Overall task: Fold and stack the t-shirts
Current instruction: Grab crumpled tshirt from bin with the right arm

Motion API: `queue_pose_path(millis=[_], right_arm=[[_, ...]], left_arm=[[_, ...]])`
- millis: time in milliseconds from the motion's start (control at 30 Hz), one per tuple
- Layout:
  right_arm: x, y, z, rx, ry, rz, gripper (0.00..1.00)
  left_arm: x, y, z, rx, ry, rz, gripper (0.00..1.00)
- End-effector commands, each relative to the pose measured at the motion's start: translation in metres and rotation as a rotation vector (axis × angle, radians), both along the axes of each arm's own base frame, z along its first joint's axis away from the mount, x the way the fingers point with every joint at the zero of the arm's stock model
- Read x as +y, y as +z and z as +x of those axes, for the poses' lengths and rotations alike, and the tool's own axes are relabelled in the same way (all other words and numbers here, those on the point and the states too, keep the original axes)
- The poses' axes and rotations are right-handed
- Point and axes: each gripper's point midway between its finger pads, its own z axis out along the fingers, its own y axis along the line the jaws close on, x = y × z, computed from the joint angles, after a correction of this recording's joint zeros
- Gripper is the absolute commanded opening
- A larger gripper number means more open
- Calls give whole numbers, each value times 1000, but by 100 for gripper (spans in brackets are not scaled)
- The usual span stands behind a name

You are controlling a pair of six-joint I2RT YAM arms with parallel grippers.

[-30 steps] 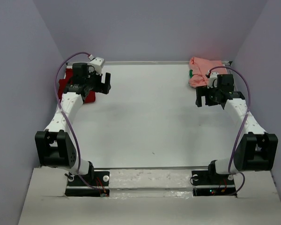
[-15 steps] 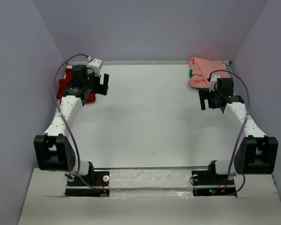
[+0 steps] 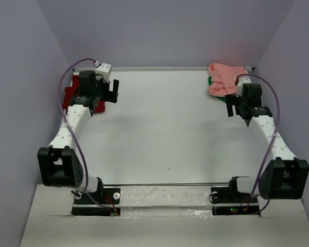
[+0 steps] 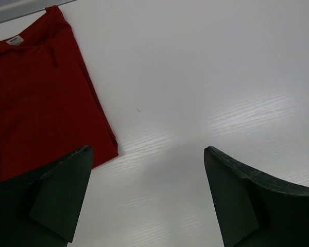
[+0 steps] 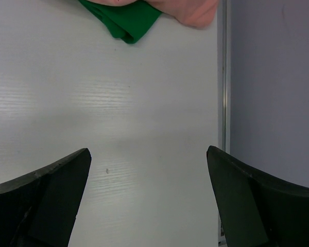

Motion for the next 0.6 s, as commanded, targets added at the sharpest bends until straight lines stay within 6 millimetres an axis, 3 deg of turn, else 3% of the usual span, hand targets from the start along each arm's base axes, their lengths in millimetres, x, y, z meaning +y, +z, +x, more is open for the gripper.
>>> queue_pose_path(millis=[0, 167, 300, 433, 500, 533, 567], right_arm=[[-15, 1, 16, -9, -76, -42, 100], [-13, 6, 38, -31, -28, -65, 100], [-21, 30, 73, -94, 2, -148, 100], [-20, 47, 110, -185, 51, -195, 100], [-17, 47, 129, -193, 90, -209, 100], [-14, 35, 139, -173, 116, -206, 100], [-11, 43, 143, -195, 132, -198, 100]], left_arm=[[-1, 29, -2, -102, -15, 2, 99], [-5, 37, -3, -165, -59, 14, 99], [-13, 39, -1, -205, -106, 5, 99], [-18, 28, 2, -176, -127, -10, 99], [-19, 22, 3, -163, -135, -13, 99], [-20, 20, 3, -158, -138, -14, 99], [-20, 19, 3, -157, -137, -13, 99]])
